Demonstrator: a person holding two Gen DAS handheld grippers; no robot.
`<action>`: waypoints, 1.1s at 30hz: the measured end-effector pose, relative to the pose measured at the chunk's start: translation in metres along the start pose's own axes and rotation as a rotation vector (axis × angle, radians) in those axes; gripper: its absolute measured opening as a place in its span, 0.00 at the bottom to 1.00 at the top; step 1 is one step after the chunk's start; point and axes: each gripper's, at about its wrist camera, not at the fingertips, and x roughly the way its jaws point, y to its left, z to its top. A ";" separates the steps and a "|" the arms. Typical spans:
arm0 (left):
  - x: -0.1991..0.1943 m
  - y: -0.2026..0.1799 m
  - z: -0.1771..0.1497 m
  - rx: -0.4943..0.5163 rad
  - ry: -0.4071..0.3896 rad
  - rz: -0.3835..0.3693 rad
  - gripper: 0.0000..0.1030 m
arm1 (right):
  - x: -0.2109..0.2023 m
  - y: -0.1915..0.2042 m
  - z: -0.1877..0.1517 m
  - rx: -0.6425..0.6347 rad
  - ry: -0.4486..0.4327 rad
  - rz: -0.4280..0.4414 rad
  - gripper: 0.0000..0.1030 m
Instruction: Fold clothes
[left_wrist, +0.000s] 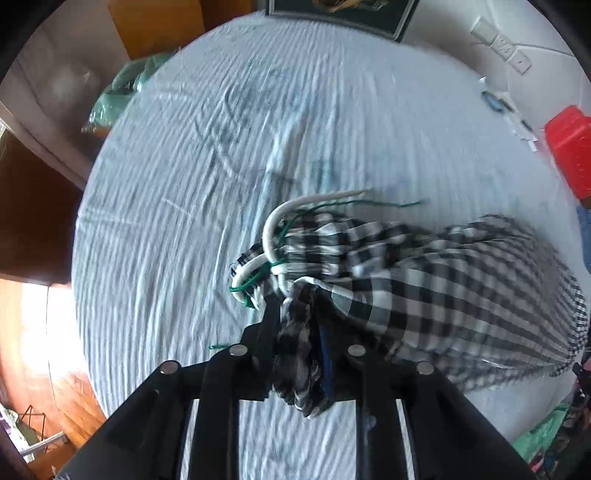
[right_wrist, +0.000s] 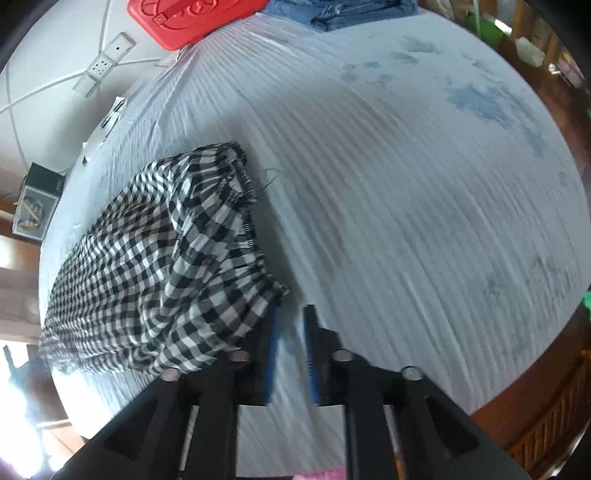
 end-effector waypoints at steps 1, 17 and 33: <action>-0.012 -0.001 0.002 0.001 -0.022 -0.013 0.44 | -0.002 0.000 0.000 0.001 -0.005 -0.001 0.32; 0.023 0.018 -0.004 -0.079 0.103 0.004 0.87 | -0.001 0.022 0.017 0.028 -0.022 0.010 0.68; -0.042 -0.067 0.076 0.176 -0.273 0.336 0.10 | -0.009 0.108 0.087 -0.043 -0.139 -0.003 0.05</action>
